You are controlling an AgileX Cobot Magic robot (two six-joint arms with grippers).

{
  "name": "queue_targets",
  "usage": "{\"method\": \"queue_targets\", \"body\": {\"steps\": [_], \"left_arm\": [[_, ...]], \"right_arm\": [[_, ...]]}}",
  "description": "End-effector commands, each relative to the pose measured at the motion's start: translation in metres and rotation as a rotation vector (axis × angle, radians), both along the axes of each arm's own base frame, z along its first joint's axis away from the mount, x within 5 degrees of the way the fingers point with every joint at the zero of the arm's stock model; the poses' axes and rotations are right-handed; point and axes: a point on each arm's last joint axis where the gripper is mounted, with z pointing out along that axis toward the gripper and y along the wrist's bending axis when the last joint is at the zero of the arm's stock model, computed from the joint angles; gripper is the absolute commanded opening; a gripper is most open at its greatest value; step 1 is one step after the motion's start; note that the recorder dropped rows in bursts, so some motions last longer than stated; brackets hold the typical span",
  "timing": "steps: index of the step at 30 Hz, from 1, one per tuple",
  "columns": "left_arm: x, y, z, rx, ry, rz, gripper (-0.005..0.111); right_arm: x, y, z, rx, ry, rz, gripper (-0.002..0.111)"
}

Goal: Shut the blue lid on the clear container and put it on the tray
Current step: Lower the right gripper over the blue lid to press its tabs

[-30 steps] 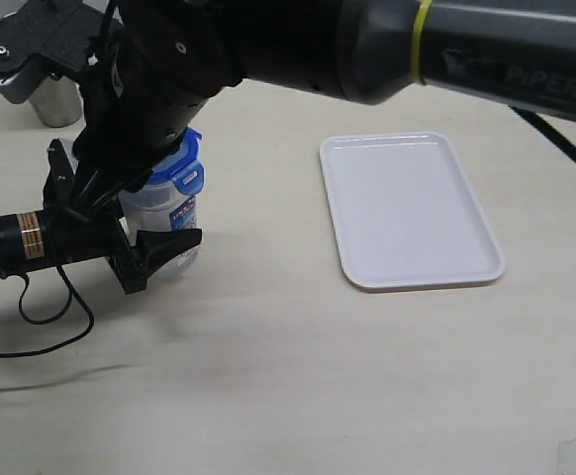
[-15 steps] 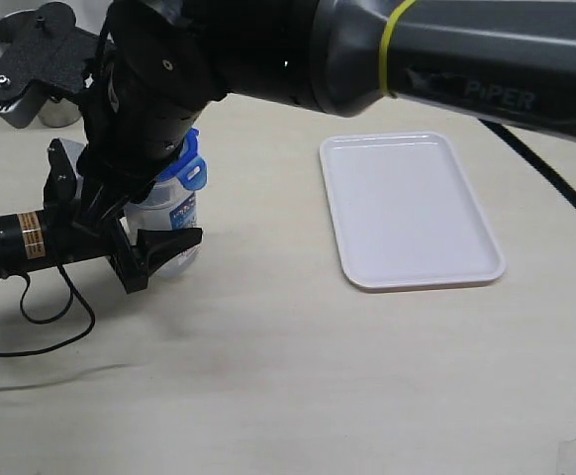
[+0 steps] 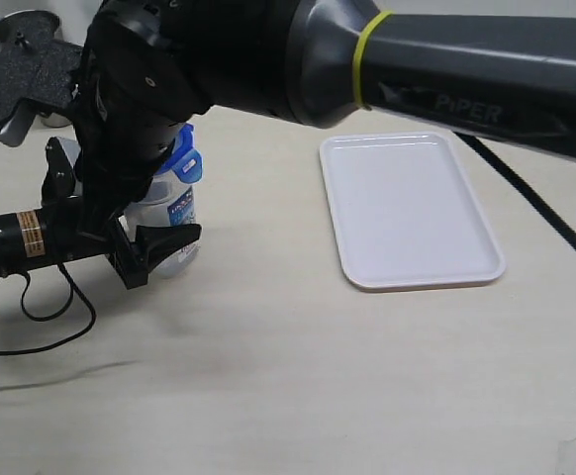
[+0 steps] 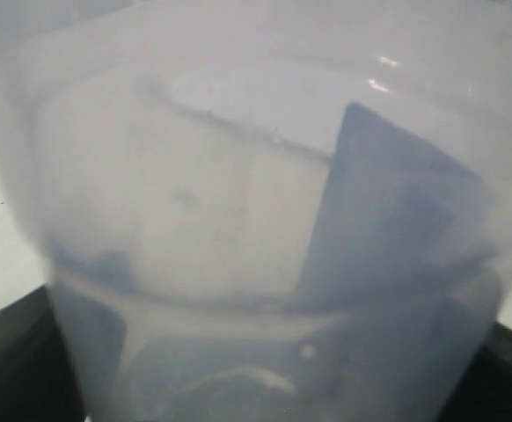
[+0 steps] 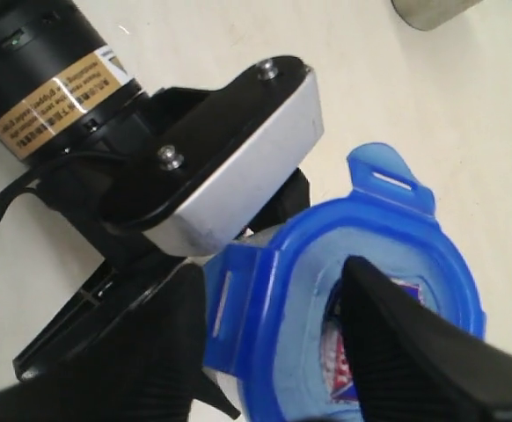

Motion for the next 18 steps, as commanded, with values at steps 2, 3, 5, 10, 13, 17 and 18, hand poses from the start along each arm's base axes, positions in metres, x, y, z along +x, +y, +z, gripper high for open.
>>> {"method": "queue_targets", "body": {"steps": [2, 3, 5, 10, 13, 17, 18], "left_arm": [[0.0, -0.001, 0.001, 0.004, -0.017, -0.018, 0.0], [0.001, -0.001, 0.001, 0.004, -0.021, -0.021, 0.0], [0.0, -0.001, 0.001, 0.005, -0.021, -0.025, 0.0], [0.0, -0.001, 0.001, 0.005, -0.021, -0.027, 0.0], [0.0, -0.001, 0.001, 0.005, -0.021, -0.027, 0.0], [0.0, -0.001, 0.001, 0.005, -0.021, -0.027, 0.0], [0.0, -0.001, 0.001, 0.005, -0.021, -0.027, 0.0]], "right_arm": [[-0.002, -0.012, -0.052, -0.288, 0.114, 0.028, 0.043], [-0.004, -0.01, -0.054, -0.303, 0.102, 0.043, 0.043], [-0.006, -0.007, -0.059, -0.334, 0.079, 0.063, 0.04], [-0.01, -0.003, -0.074, -0.413, 0.063, 0.085, 0.037], [-0.011, -0.004, -0.075, -0.425, 0.068, 0.083, 0.037], [-0.011, -0.005, -0.075, -0.44, 0.074, 0.078, 0.032], [-0.011, -0.006, -0.076, -0.446, 0.078, 0.076, 0.032]]}}
